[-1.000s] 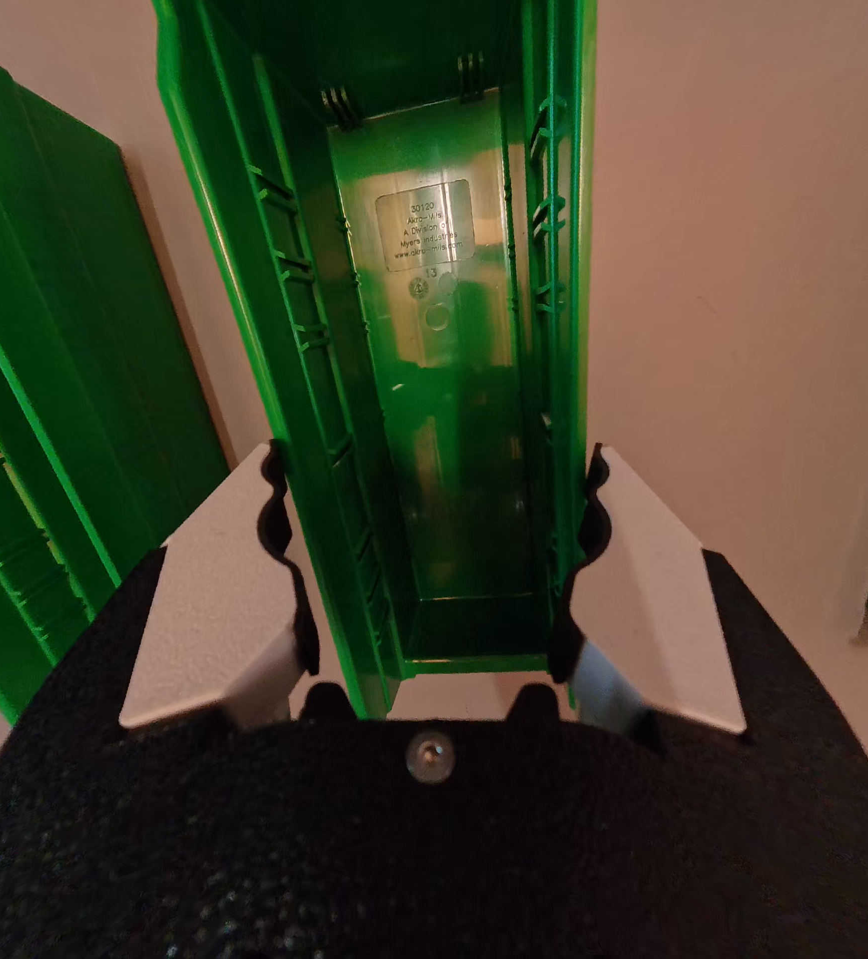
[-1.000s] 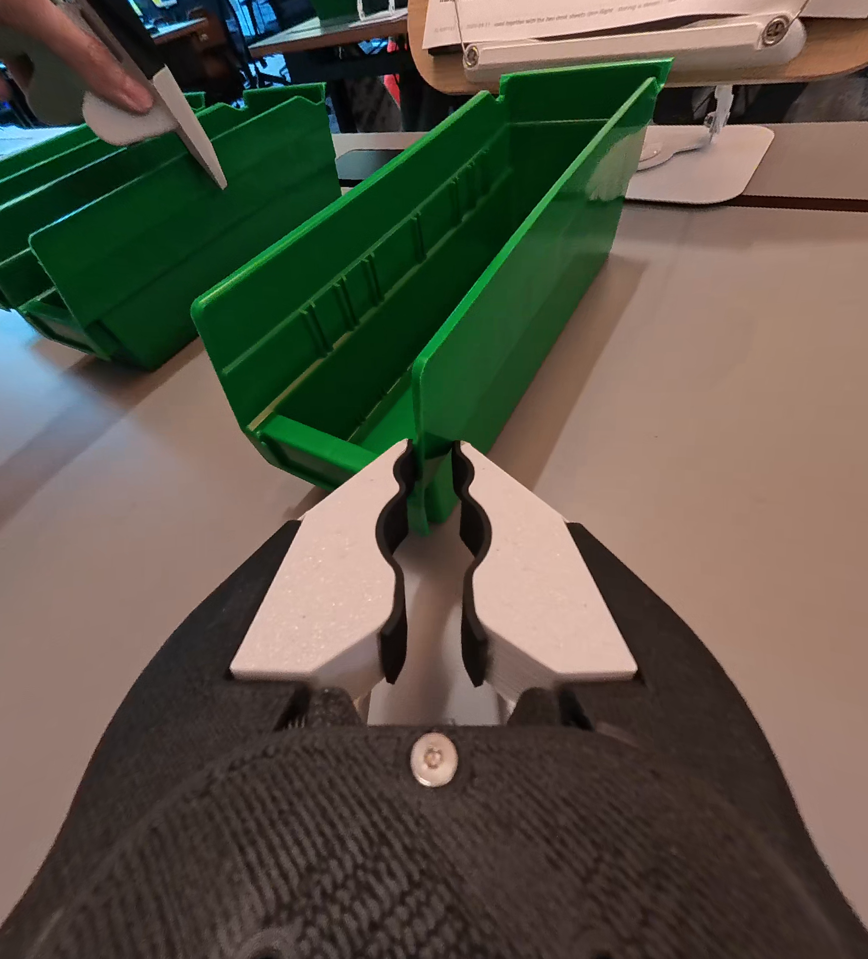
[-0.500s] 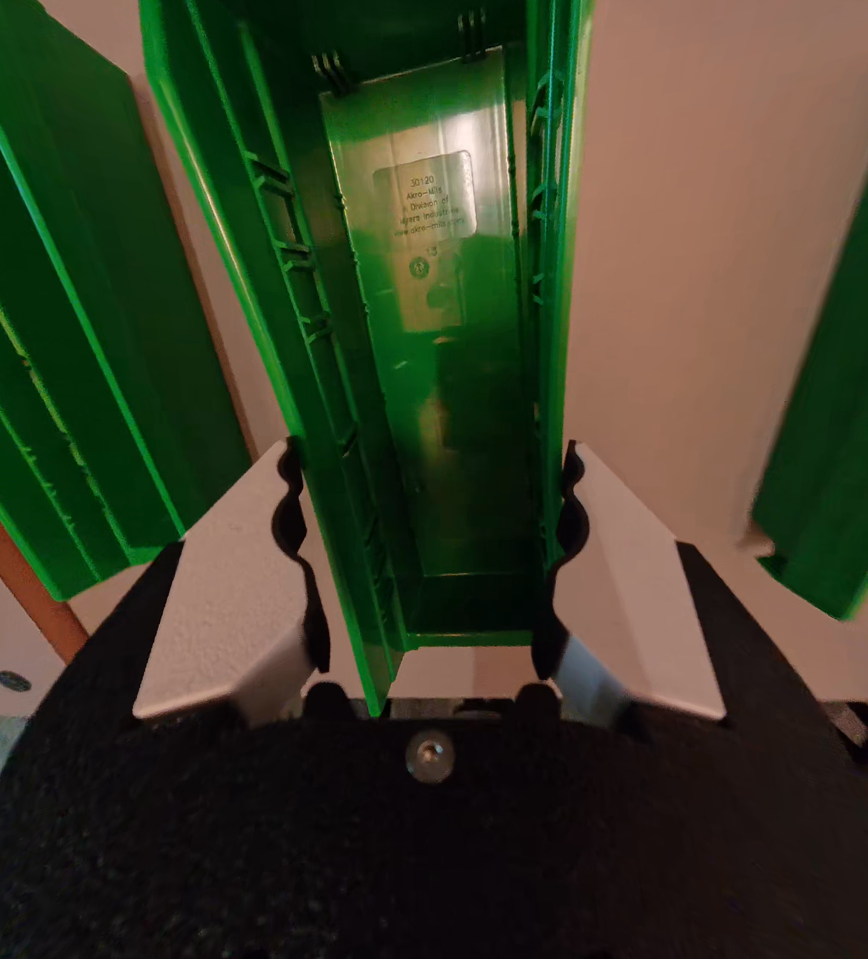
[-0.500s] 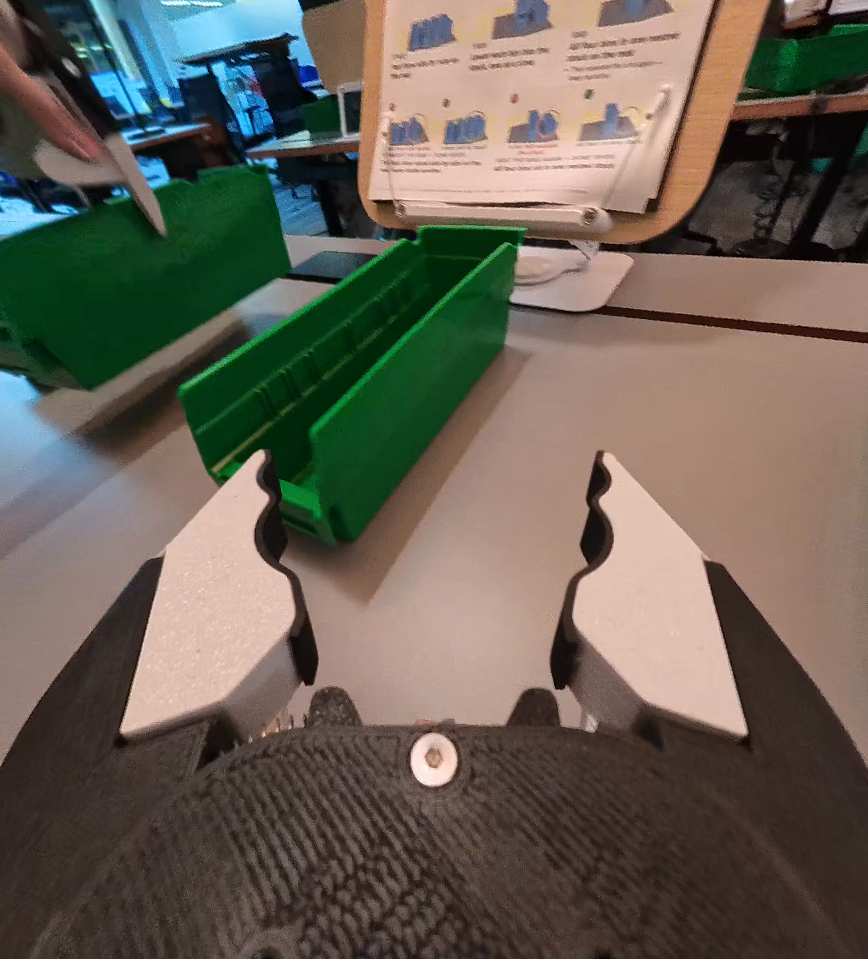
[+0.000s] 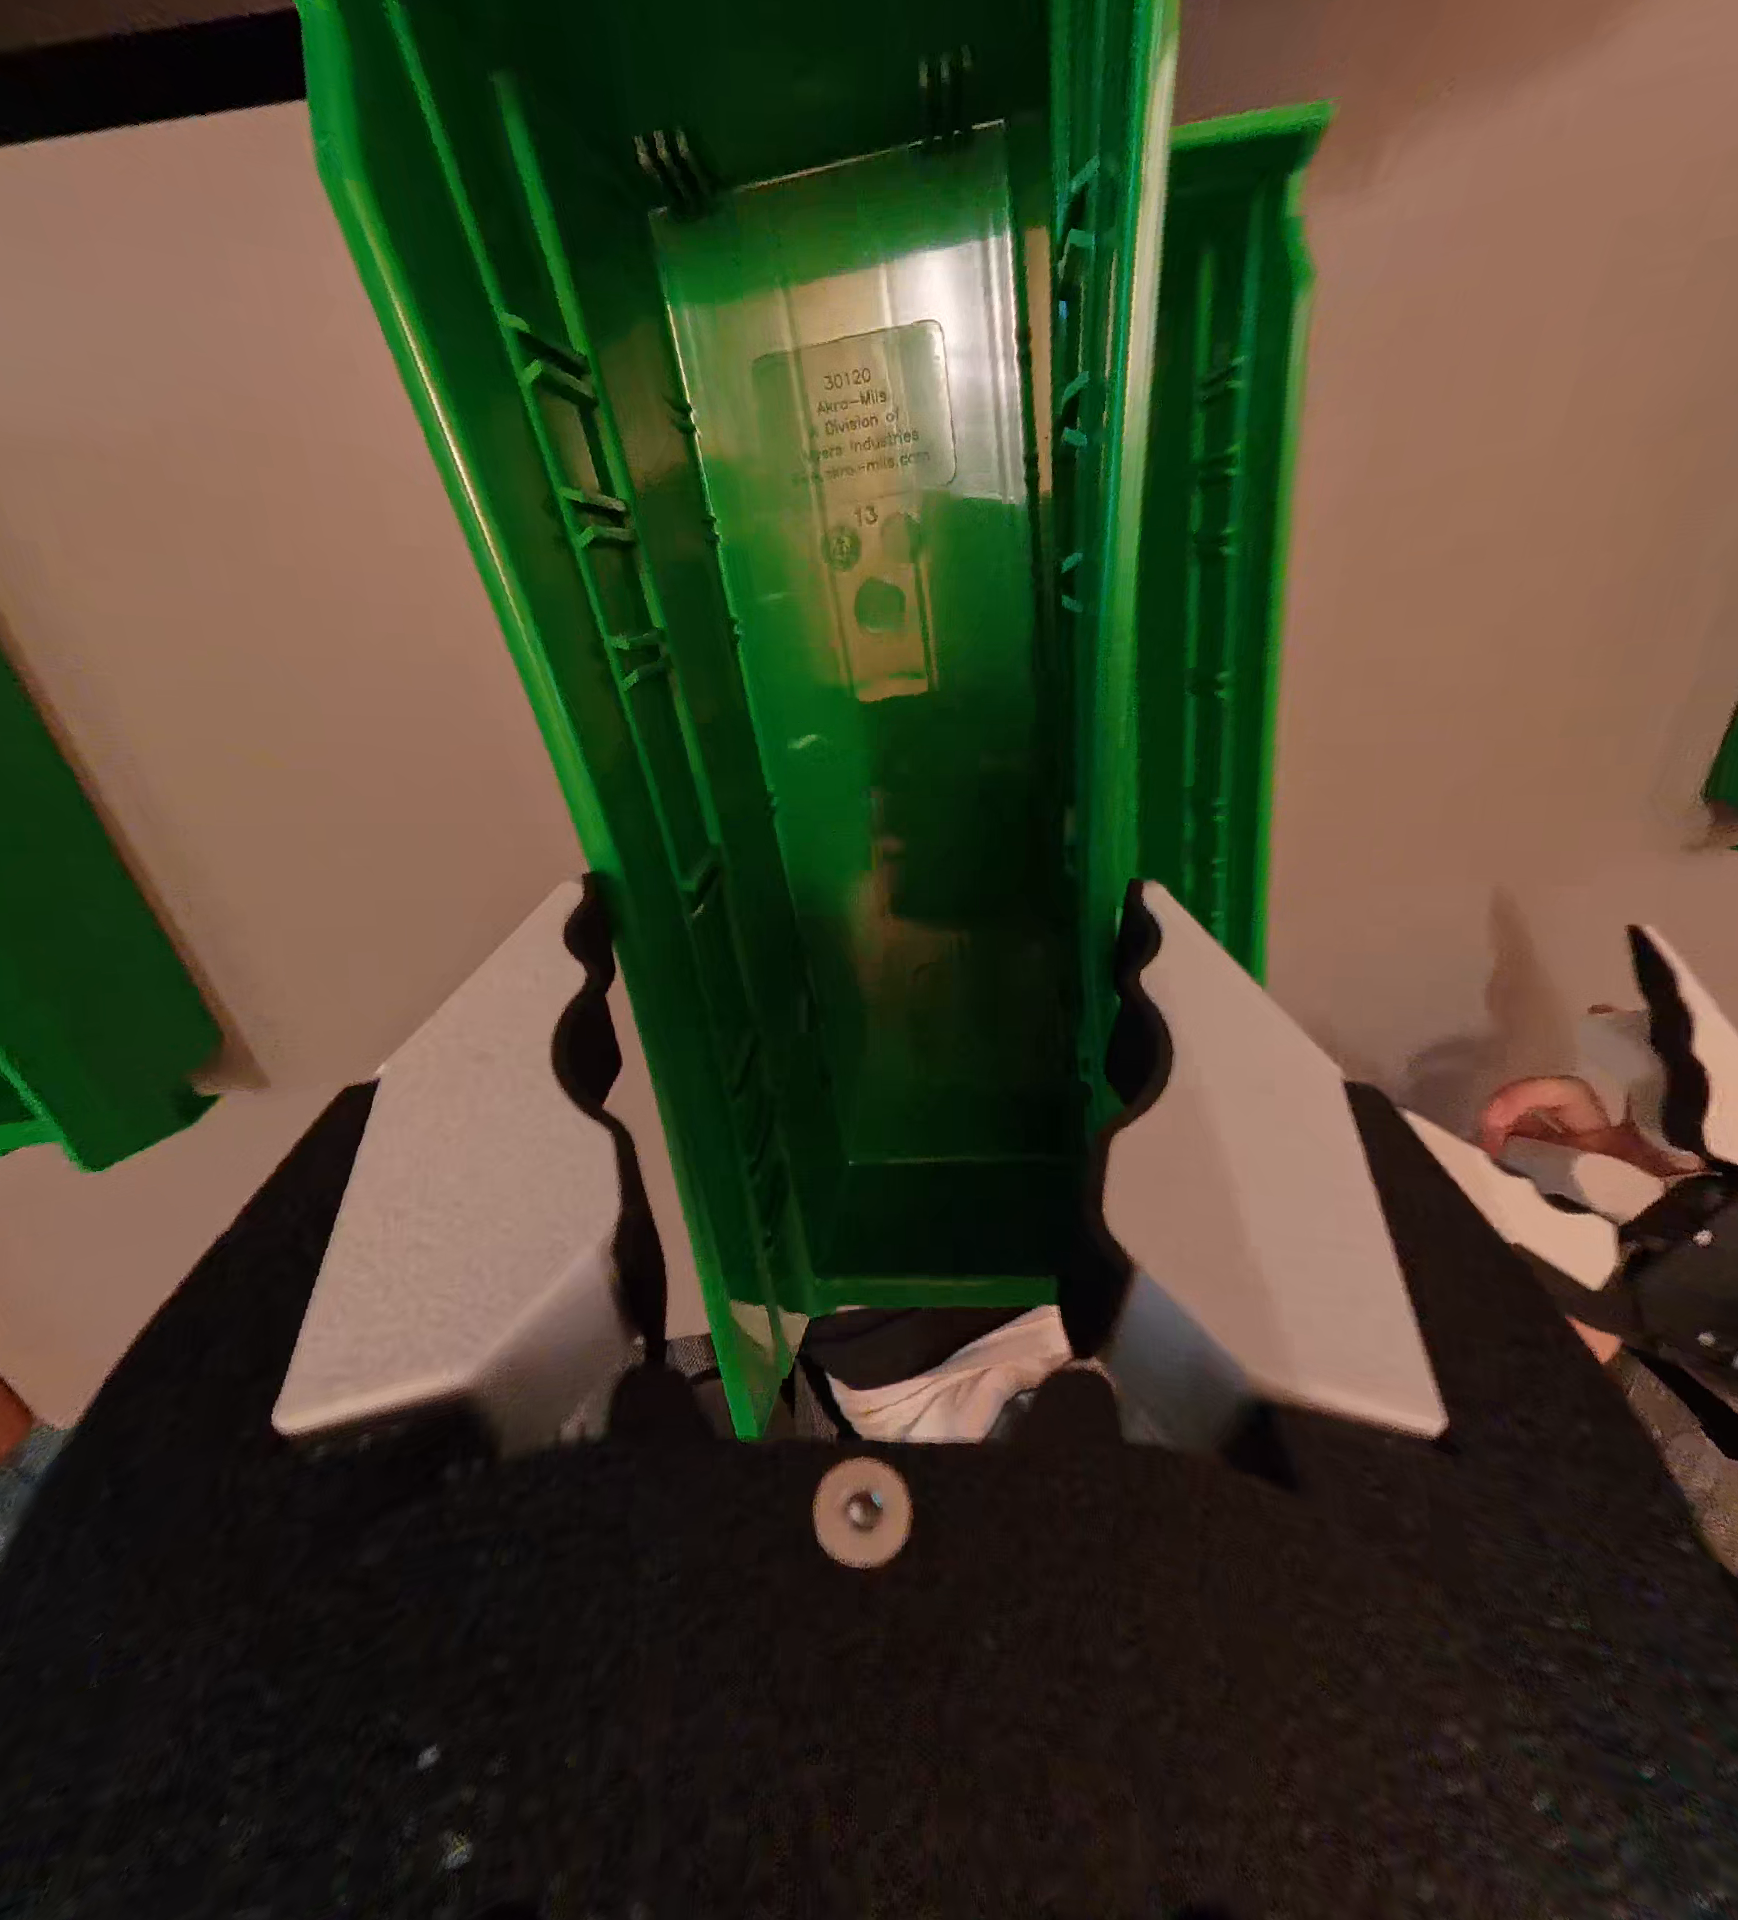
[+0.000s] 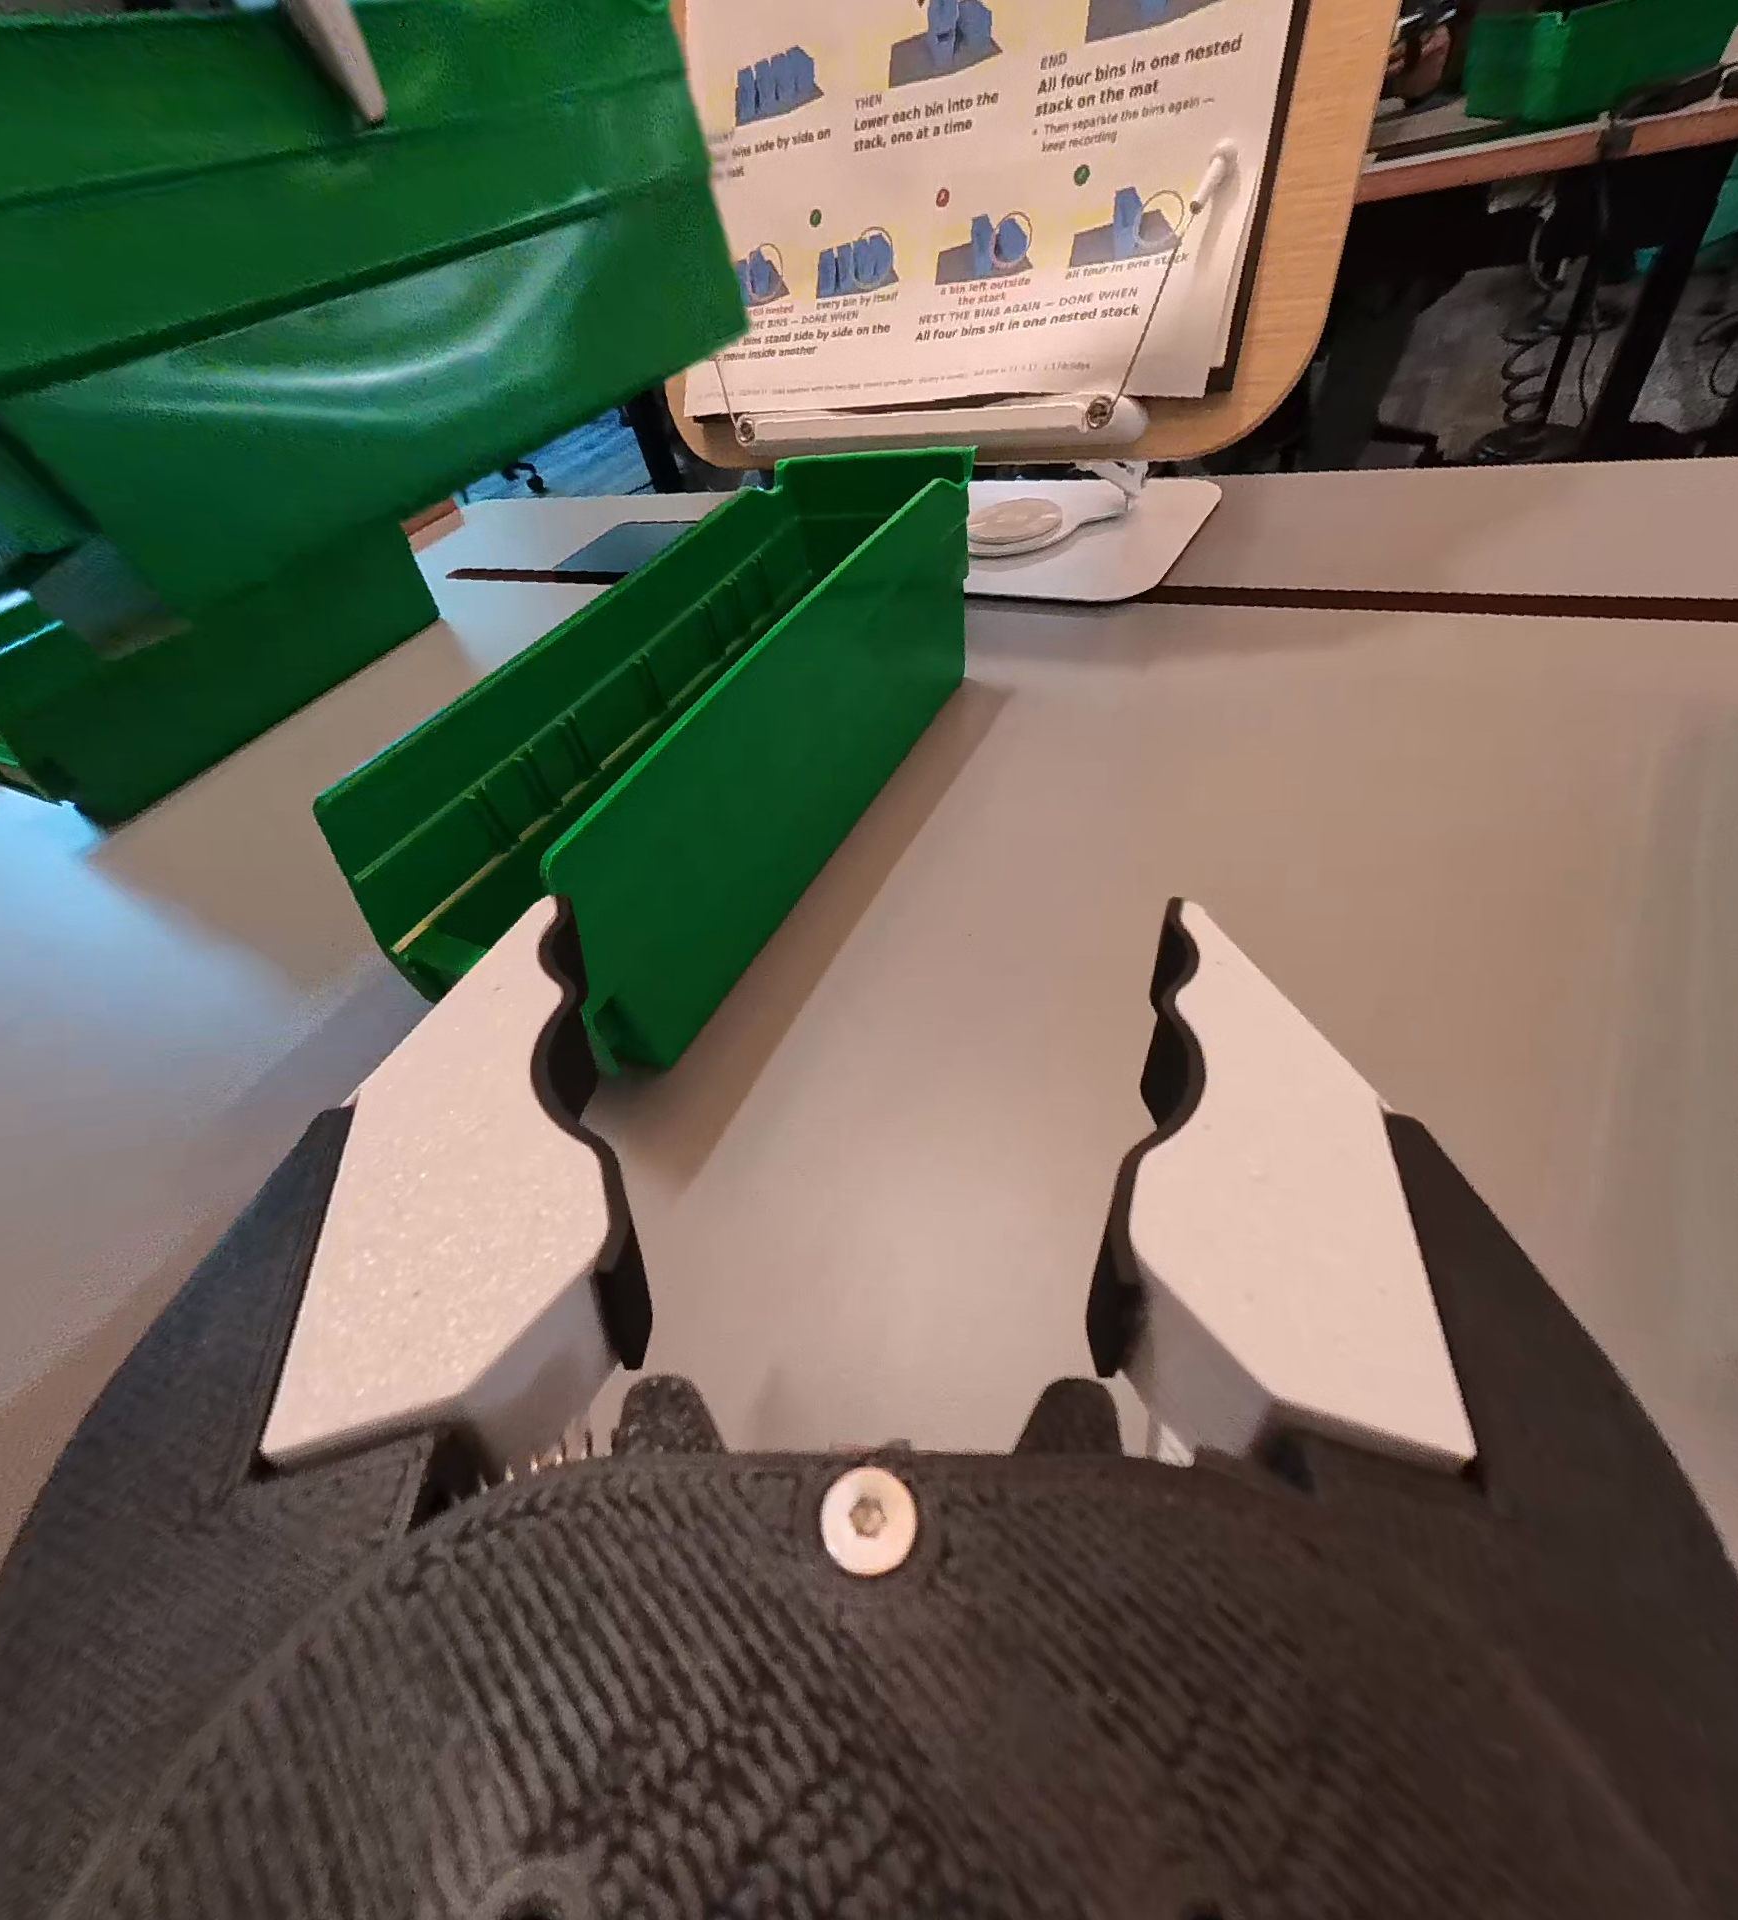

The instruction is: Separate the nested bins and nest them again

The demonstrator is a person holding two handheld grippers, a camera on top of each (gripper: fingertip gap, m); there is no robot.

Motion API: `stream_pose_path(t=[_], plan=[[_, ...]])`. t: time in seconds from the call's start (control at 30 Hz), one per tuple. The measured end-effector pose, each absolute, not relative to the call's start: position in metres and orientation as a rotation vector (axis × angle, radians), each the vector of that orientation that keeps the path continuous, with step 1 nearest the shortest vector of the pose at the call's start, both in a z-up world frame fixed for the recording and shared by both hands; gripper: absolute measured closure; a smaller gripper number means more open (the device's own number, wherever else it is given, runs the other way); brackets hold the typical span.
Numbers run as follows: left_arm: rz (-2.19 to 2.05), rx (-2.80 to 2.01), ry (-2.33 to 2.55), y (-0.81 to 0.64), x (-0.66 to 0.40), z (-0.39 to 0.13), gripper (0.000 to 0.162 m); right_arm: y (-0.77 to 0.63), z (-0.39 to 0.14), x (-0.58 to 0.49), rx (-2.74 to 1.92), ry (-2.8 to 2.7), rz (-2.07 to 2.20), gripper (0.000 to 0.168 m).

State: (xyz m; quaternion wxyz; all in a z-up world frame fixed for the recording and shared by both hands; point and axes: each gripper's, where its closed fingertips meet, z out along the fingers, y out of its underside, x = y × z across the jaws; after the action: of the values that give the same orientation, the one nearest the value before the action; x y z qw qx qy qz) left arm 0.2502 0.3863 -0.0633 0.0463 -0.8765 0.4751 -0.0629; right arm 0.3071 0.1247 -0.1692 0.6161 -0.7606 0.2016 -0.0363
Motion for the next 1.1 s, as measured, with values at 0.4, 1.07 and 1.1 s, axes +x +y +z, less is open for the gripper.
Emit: stream_pose_path(t=[0.4,1.07,1.1], plan=[[-0.088,-2.645,1.452,0.336,0.302,-0.092,0.068,0.106,-0.165,0.329,-1.744,0.503,-0.137,0.059],[0.068,-2.618,1.473,0.316,0.312,-0.11,0.068,0.106,-0.167,0.331,-1.731,0.511,-0.08,0.061],[0.065,-2.625,1.475,0.316,0.311,-0.113,0.069,0.107,-0.168,0.331,-1.733,0.51,-0.079,0.061]])
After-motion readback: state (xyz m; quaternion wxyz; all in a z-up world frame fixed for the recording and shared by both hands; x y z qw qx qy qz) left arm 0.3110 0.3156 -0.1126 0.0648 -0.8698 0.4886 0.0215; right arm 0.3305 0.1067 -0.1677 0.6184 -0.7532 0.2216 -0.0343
